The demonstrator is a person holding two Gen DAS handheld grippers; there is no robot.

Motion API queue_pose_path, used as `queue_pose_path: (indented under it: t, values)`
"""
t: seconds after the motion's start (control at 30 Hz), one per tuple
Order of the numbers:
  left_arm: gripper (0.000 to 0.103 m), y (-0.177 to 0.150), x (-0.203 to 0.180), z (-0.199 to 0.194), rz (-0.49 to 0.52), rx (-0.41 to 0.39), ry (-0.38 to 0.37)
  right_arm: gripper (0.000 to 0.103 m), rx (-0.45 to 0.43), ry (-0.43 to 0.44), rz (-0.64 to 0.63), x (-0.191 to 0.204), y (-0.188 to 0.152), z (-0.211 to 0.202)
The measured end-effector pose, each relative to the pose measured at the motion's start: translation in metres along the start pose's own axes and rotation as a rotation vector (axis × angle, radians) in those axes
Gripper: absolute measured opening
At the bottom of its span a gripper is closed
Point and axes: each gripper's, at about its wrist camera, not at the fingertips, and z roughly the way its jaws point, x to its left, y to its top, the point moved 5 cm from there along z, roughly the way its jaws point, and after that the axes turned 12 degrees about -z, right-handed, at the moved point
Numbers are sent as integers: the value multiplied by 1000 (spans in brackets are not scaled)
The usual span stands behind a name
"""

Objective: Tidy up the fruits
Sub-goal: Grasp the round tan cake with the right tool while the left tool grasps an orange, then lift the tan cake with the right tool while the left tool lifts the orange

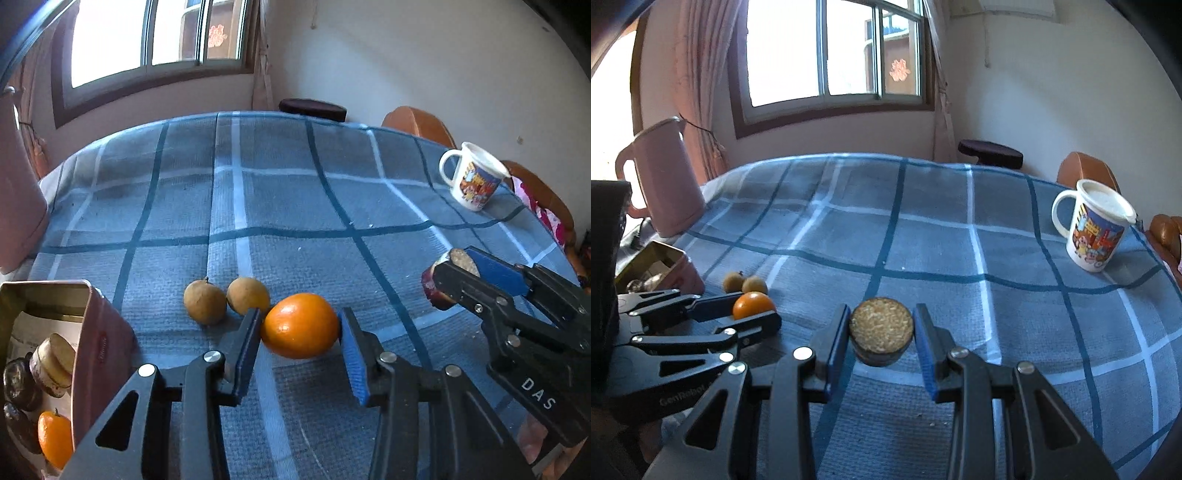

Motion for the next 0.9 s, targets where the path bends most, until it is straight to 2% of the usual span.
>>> queue_pose_path:
  t: [0.23,0.9]
  values:
    - [44,3,-3,-20,13,-96,-15,37,-48,22,-20,5,2,-9]
    - [44,5,-7,-44,33,-229,-25,37,-151,21,-49,10,6,-27]
